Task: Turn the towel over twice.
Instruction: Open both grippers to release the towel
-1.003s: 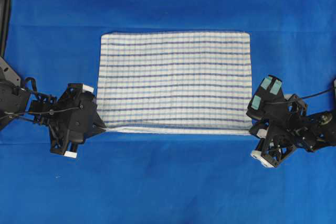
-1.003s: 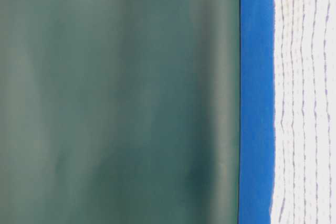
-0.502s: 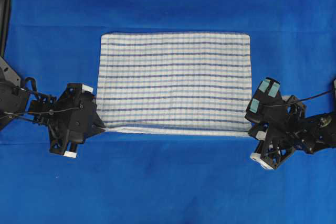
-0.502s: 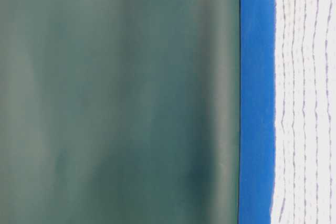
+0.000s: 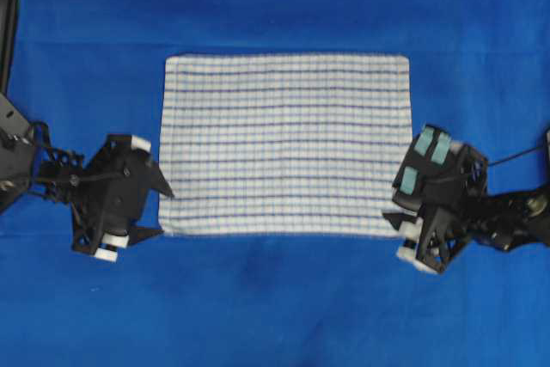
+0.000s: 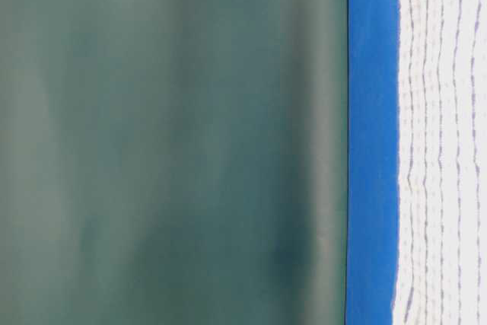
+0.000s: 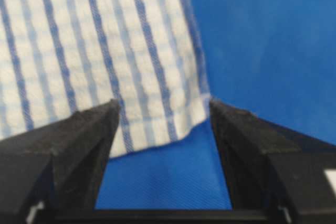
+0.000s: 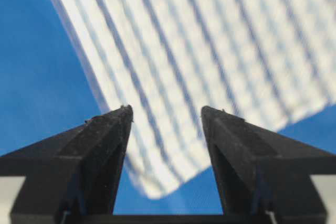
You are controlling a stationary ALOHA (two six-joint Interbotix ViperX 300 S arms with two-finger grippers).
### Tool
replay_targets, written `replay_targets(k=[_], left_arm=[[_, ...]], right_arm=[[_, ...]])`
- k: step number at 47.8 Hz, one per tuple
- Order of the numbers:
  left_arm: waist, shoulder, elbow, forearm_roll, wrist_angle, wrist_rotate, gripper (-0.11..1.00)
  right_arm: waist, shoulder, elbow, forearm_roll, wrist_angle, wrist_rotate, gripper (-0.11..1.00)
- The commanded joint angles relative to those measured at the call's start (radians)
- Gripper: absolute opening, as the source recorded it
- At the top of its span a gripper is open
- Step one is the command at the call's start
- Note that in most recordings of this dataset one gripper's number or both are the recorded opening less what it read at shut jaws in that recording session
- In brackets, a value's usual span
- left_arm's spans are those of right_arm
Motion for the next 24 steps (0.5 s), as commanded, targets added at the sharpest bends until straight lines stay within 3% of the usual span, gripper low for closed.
replay_targets(k=[1, 24], left_arm=[[0.017, -0.077, -0.031, -0.002, 0.026, 0.003, 0.61], [0.189, -0.423, 0.023, -0.002, -0.038, 0.097, 0.61]], right_arm=[[-0.008, -0.063, -0.021, -0.066, 0.017, -0.003, 0.62], [-0.141, -0.423, 0.107, -0.433, 0.023, -0.014, 0.62]])
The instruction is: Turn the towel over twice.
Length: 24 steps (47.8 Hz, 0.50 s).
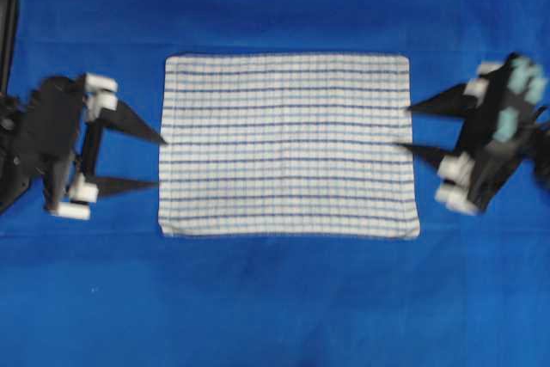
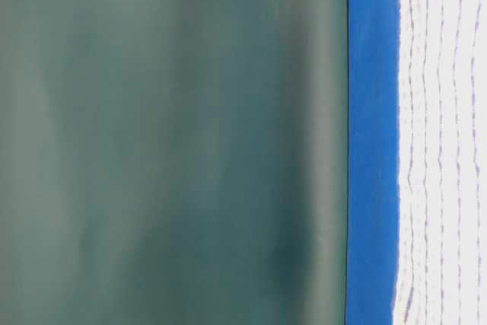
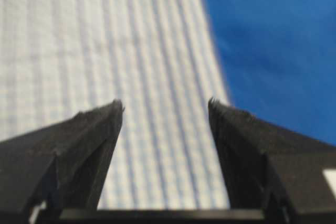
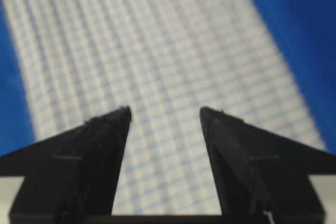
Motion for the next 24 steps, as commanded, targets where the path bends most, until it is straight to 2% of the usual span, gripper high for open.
replay_targets(k=[1, 6, 11, 24], left_arm=[[0.038, -0.055, 0.000, 0.000, -0.029, 0.012, 0.61], [0.083, -0.126, 0.011, -0.002, -0.034, 0.040, 0.61], [0.118, -0.181, 0.018, -0.002, -0.035, 0.052, 0.61], [0.158, -0.230, 0.046, -0.002, -0.080, 0.051, 0.61]], right_arm=[[-0.031, -0.081, 0.006, -0.069, -0.003, -0.002, 0.62], [-0.058, -0.158, 0.029, -0.121, -0.005, -0.012, 0.62], [-0.080, -0.230, 0.057, -0.147, -0.005, -0.034, 0.62], [-0.101, -0.302, 0.112, -0.152, -0.037, -0.038, 0.60]])
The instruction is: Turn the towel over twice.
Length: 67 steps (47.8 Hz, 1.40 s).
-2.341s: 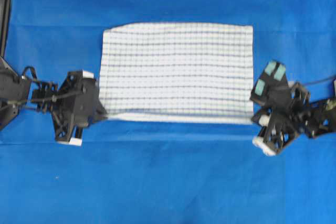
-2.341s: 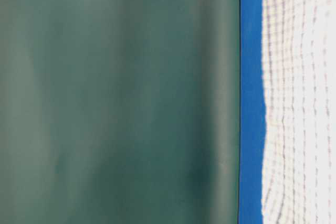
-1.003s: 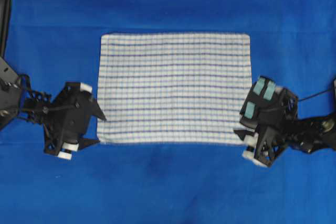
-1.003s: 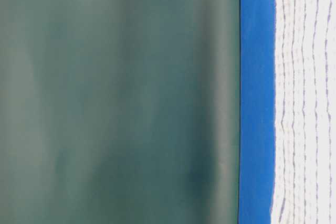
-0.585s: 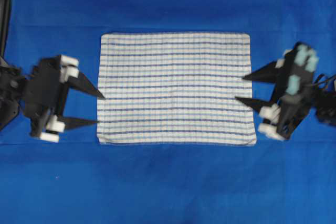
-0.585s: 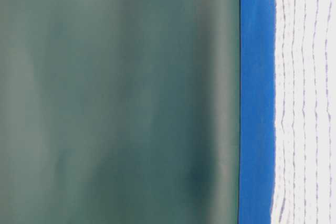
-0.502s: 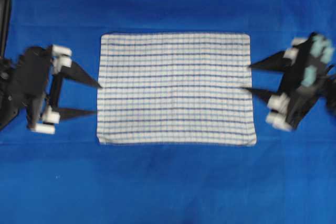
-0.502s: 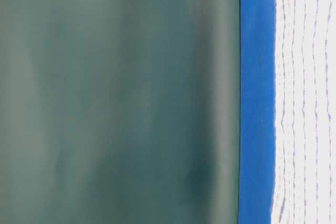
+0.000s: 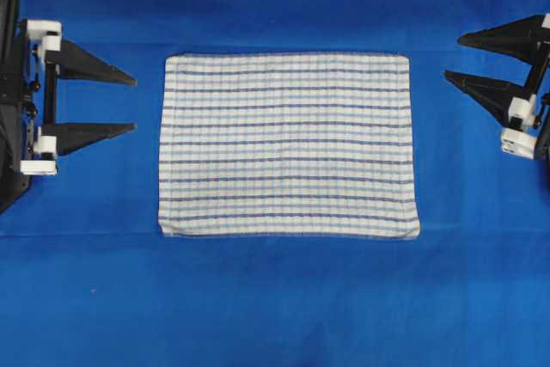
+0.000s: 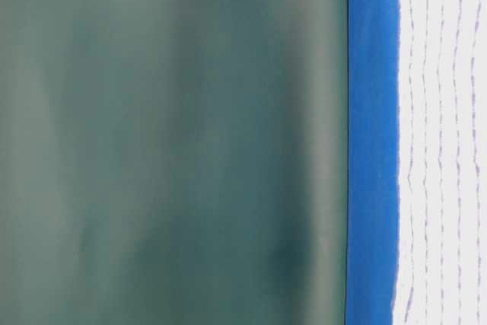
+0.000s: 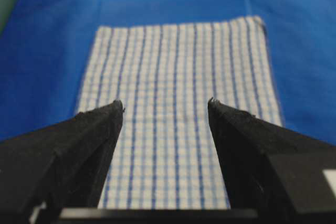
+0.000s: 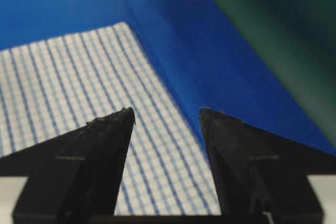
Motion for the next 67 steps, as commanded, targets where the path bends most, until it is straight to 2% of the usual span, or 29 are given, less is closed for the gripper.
replay_targets(k=[1, 15, 22, 46, 57, 67], left_arm=[[0.006, 0.006, -0.008, -0.002, -0.020, 0.002, 0.61], [0.006, 0.000, -0.008, 0.000, -0.021, -0.002, 0.61], [0.006, -0.051, 0.011, -0.002, -0.012, 0.002, 0.61], [0.006, -0.356, 0.199, -0.002, 0.037, -0.034, 0.61], [0.006, -0.399, 0.247, -0.002, 0.049, -0.060, 0.61], [0.006, -0.399, 0.258, -0.002, 0.046, -0.063, 0.61]], right_arm=[[0.000, -0.003, -0.009, -0.008, -0.015, 0.000, 0.60], [-0.002, -0.003, -0.008, -0.006, -0.017, -0.003, 0.59], [-0.002, -0.055, 0.011, -0.005, -0.014, -0.011, 0.58], [-0.002, -0.344, 0.229, 0.000, 0.002, 0.000, 0.53], [-0.002, -0.414, 0.308, 0.000, 0.011, 0.034, 0.50], [-0.002, -0.420, 0.319, 0.000, 0.011, 0.049, 0.49]])
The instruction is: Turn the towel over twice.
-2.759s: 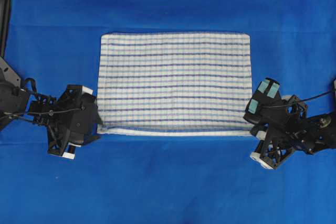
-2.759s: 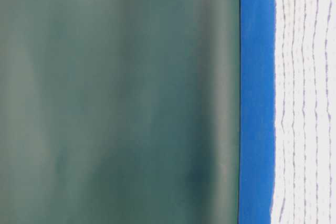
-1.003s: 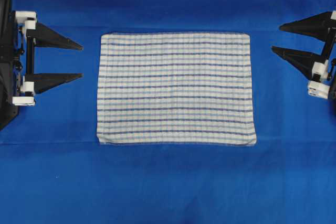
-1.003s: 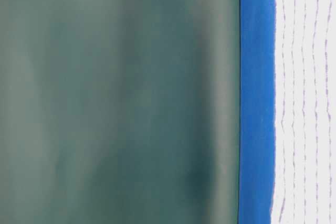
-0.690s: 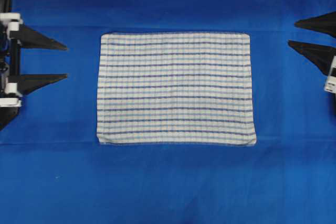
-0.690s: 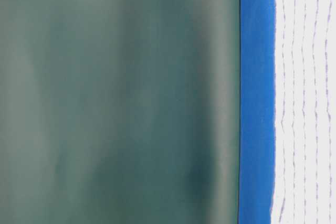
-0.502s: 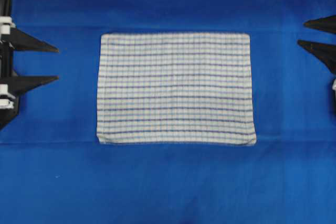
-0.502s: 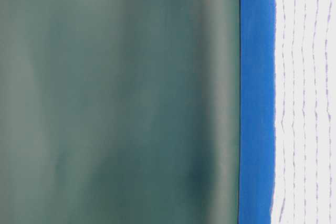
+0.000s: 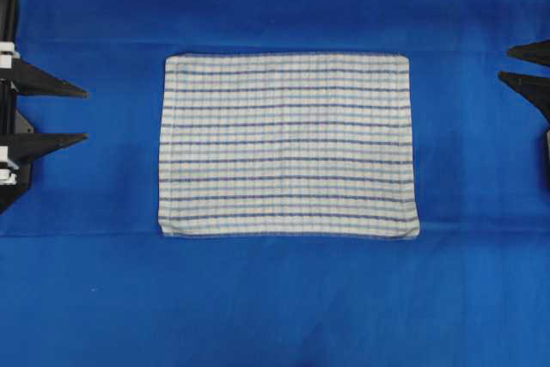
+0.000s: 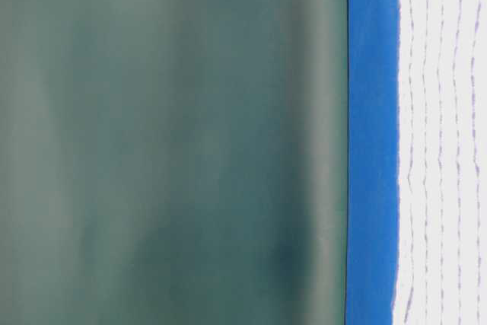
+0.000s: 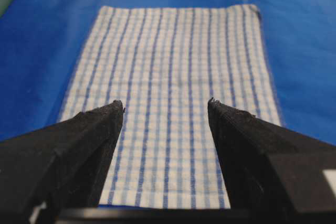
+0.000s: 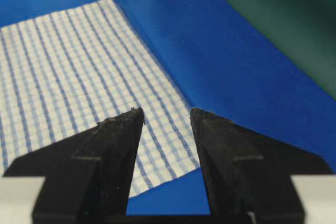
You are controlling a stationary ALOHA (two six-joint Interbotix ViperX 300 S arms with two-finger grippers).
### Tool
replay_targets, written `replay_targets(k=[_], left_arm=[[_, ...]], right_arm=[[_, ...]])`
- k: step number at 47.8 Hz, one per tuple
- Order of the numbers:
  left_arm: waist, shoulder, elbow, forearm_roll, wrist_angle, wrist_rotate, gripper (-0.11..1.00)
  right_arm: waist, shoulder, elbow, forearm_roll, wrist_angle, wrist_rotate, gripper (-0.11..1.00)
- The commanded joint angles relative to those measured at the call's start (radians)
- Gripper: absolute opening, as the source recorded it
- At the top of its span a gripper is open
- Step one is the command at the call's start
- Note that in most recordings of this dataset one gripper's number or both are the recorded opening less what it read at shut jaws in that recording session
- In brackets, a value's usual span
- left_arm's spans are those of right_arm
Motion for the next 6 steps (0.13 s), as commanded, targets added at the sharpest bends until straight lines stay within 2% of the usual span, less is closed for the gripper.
replay_targets(k=[1, 6], left_arm=[[0.003, 0.005, -0.012, -0.002, -0.005, -0.002, 0.61], [0.003, 0.005, -0.012, -0.002, -0.005, -0.002, 0.61]], right_arm=[[-0.002, 0.003, -0.014, -0.003, 0.000, 0.003, 0.49], [-0.002, 0.005, -0.015, -0.003, 0.000, 0.003, 0.49]])
